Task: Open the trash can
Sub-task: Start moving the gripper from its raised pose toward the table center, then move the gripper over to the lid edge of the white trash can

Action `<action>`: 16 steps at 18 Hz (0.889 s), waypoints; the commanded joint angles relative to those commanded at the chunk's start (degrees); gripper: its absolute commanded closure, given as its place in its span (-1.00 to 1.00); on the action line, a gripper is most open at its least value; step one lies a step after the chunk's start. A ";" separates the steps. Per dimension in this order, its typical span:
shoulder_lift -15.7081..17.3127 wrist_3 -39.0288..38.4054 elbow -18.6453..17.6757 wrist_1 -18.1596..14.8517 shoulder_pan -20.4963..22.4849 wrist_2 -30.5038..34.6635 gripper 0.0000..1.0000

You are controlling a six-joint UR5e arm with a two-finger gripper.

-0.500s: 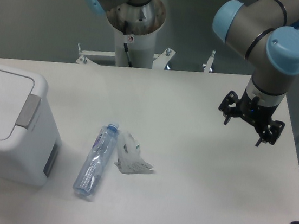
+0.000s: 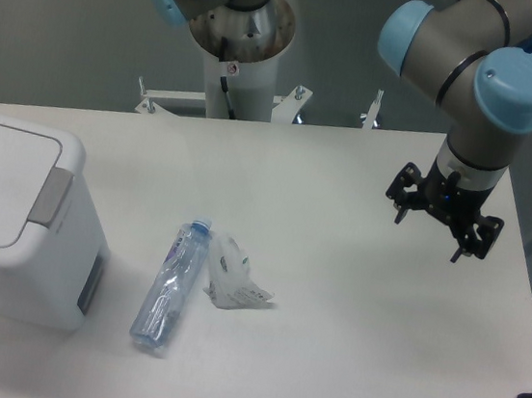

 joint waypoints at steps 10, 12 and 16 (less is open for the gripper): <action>2.20 -14.14 -2.47 4.85 -1.92 -7.02 -1.00; 2.38 -17.65 -2.56 4.85 -2.89 -10.71 -1.00; 3.96 -23.90 -3.00 4.85 -6.49 -14.06 -1.00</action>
